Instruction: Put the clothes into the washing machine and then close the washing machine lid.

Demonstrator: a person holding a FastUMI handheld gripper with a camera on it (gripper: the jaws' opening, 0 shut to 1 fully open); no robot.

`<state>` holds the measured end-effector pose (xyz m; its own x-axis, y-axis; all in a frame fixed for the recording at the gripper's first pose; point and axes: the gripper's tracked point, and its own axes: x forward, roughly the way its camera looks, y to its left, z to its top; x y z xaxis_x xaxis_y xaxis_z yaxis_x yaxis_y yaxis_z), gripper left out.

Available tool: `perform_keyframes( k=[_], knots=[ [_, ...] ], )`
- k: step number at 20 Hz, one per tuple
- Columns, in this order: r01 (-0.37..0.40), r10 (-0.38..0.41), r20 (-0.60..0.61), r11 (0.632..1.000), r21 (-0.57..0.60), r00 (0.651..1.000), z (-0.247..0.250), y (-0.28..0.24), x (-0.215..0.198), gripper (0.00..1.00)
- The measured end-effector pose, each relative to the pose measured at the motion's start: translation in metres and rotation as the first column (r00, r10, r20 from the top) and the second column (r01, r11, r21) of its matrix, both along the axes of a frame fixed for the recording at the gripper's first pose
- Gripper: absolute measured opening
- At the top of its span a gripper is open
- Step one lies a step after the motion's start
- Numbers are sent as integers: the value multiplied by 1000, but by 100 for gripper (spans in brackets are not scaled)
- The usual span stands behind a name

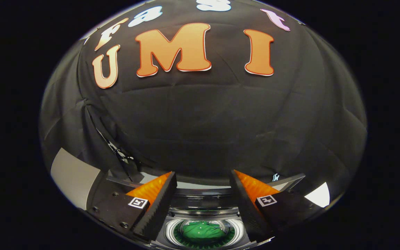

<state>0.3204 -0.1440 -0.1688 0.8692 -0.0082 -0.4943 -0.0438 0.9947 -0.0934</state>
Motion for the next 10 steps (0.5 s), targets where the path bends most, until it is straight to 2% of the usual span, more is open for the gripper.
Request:
perform_keyframes(
  k=[10],
  knots=[
    [-27, 27, 34, 1000, 5, 999, -2, -2, -59, 98]
  ],
)
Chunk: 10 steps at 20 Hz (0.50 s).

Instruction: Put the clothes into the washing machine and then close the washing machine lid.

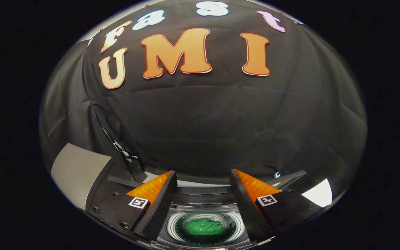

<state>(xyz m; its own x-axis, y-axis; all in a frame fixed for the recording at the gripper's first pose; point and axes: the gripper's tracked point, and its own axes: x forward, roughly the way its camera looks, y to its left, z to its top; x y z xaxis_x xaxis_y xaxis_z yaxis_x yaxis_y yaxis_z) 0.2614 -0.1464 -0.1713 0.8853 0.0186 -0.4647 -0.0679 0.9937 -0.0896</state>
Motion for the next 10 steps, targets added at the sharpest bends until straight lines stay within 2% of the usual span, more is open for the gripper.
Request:
perform_keyframes(
  k=[7, 10],
  knots=[
    [-7, 7, -5, 1000, 21, 1000, -19, -3, -59, 98],
    [15, -14, -37, 1000, 25, 999, -46, -4, -90, 98]
  ],
)
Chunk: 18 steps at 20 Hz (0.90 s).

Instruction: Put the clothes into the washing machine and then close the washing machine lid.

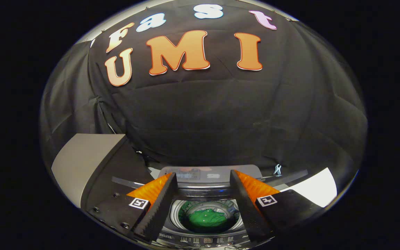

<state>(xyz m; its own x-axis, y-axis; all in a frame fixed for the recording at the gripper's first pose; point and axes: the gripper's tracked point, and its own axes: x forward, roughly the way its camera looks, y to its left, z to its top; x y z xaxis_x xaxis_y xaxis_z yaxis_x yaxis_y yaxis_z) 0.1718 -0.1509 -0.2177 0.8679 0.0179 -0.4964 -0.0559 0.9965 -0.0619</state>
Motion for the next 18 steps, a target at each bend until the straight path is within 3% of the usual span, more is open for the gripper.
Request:
perform_keyframes(
  k=[3, 5, 18],
  knots=[
    [24, -21, -128, 999, 21, 992, -63, -3, -35, 99],
    [37, -33, -151, 999, 24, 988, -75, -6, -39, 100],
    [55, -55, -4, 998, 24, 998, 9, -27, -7, 99]
  ],
)
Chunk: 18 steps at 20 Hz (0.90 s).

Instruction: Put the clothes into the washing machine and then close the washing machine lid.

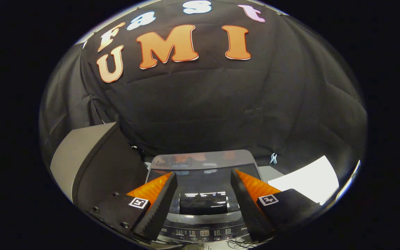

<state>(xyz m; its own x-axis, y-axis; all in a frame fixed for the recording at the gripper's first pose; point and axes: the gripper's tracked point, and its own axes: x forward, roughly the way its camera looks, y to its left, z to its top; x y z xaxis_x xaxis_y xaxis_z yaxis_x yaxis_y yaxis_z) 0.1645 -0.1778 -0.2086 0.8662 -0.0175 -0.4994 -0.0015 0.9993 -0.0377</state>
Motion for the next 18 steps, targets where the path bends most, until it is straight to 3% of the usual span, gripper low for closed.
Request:
perform_keyframes(
  k=[9, 18],
  knots=[
    [-18, 23, 234, 1000, -24, 972, 145, 1, 8, 99],
    [-48, 67, 364, 997, -63, 929, 239, 9, -11, 99]
  ],
)
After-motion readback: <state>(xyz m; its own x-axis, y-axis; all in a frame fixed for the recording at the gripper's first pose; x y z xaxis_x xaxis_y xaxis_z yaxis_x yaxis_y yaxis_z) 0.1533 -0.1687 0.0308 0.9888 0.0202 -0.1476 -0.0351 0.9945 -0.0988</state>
